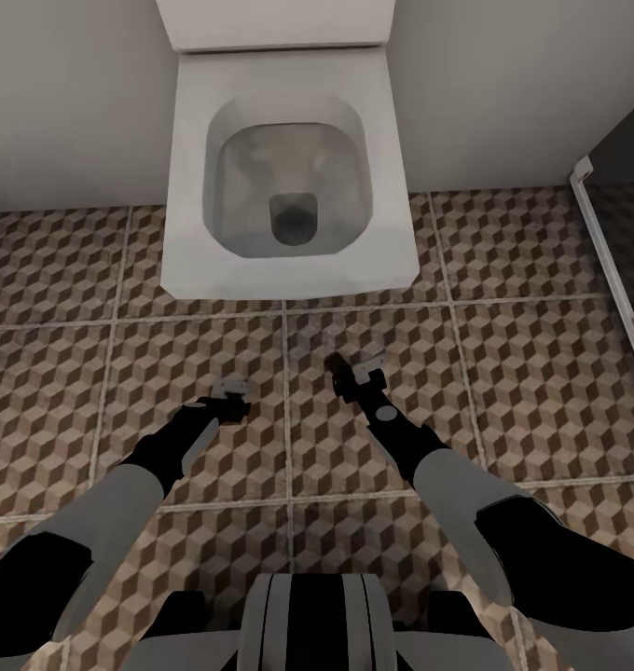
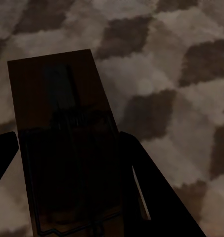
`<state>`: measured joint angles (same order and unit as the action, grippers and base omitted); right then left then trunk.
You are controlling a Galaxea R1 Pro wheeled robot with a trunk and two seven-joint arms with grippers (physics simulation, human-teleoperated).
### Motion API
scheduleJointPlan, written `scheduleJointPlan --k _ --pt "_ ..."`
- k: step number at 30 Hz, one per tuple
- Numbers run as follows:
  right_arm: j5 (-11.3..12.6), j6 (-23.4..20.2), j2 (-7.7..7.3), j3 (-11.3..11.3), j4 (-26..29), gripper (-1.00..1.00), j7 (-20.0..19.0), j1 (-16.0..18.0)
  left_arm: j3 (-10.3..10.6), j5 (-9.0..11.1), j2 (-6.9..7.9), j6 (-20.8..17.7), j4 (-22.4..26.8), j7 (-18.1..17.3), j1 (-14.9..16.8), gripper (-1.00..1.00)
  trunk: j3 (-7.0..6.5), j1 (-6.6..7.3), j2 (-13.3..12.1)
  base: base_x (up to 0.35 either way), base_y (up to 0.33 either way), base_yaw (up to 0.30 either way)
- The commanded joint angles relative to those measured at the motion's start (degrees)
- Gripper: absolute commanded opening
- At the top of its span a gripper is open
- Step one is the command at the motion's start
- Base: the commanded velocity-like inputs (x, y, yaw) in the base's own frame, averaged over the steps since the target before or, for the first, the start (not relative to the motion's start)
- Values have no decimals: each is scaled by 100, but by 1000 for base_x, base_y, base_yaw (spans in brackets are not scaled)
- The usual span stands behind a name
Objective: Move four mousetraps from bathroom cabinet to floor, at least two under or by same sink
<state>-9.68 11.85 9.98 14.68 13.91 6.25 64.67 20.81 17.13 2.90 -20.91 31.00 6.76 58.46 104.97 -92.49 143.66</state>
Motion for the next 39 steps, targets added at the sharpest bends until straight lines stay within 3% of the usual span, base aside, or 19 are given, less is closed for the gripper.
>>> scheduleJointPlan --k 1,9,10,22,26,30,39 --pt "-51 10 1 17 -8 -100 52 3 55 77 8 -45 -174 35 -2 100 3 0 1 0 0 0" --pt "-51 10 1 17 -11 -100 52 5 55 77 8 -45 -173 35 -2 100 3 0 1 0 0 0" --pt "-51 10 1 17 -11 100 52 4 55 78 8 -45 -173 35 -2 100 3 0 1 0 0 0" --pt "-56 10 1 17 -9 100 51 3 74 80 0 -45 -173 35 -2 100 3 0 1 0 0 0" --pt "-59 10 1 17 -8 100 51 2 201 78 0 -25 -173 35 -2 100 3 0 1 0 0 0" --pt "-60 10 1 17 -9 100 53 2 334 79 3 197 -177 35 -2 100 3 0 1 0 0 0" --pt "-60 10 1 9 -9 100 51 4 419 80 8 476 -199 35 -2 100 3 0 1 -127 0 0"
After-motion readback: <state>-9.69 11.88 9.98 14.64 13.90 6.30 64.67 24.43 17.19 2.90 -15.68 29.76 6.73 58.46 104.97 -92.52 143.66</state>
